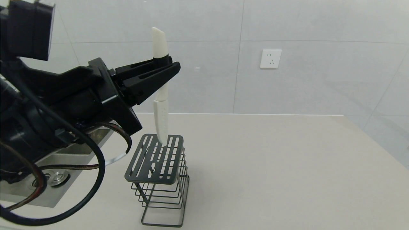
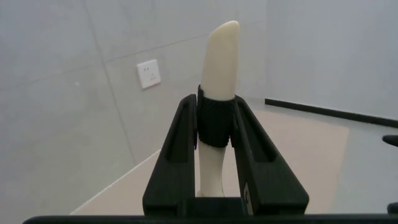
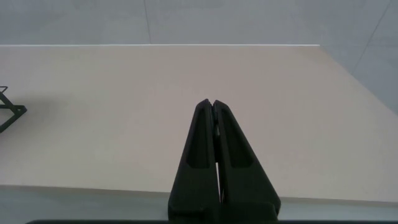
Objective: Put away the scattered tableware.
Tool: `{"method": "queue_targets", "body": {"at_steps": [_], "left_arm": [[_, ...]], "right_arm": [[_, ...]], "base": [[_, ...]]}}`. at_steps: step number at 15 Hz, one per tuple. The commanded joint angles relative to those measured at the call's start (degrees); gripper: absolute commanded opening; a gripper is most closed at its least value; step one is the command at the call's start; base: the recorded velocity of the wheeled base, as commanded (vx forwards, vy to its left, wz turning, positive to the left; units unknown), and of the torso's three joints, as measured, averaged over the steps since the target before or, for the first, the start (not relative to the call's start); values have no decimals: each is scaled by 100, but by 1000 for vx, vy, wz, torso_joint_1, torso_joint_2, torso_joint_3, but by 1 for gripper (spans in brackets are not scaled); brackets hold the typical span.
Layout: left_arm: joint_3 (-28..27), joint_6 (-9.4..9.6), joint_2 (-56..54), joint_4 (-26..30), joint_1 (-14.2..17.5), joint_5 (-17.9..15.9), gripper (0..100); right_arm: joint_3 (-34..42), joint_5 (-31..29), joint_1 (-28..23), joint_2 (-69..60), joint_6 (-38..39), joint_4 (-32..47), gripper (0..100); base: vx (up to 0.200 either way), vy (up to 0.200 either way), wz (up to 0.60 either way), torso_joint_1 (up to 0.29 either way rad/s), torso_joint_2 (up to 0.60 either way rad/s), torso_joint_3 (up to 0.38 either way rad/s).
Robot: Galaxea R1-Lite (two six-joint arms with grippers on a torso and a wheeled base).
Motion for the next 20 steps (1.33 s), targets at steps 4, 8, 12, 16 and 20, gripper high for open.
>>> {"method": "queue_targets", "body": {"at_steps": [4, 8, 12, 16, 20], "left_arm": [[-287, 35, 439, 28, -840, 1924, 0], [-129, -510, 1081, -798, -391, 1977, 0], [416, -536, 1300, -1598, -295, 1959, 0], [943, -123, 1037, -1888, -233, 1862, 0], [776, -123, 1292, -1914, -93, 1862, 0]], "right_arm": [[1, -5, -1, 9, -27, 0, 0], [1, 4, -1, 9, -79, -9, 0], [1, 13, -1, 9, -62, 0, 0], [1, 13, -1, 9, -53, 0, 0], [1, 13, -1, 9, -27, 0, 0]], "base": [[0, 0, 0, 0, 0, 0], [0, 0, 0, 0, 0, 0], [0, 0, 0, 0, 0, 0], [0, 0, 0, 0, 0, 0], [0, 0, 0, 0, 0, 0]]}}
